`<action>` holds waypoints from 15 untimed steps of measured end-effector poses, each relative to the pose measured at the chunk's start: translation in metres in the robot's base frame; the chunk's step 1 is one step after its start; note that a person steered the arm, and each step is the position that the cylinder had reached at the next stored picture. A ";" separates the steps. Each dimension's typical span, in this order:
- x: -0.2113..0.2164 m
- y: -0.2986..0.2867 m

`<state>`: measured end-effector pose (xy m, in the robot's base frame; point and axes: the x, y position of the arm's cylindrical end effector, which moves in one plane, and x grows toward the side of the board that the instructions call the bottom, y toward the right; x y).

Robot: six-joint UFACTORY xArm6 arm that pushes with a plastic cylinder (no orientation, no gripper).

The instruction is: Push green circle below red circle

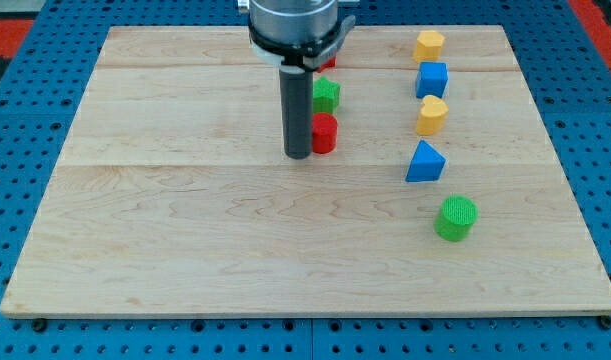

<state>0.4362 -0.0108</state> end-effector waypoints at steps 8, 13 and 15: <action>0.114 0.165; 0.094 0.190; 0.084 0.113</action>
<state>0.5202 0.1027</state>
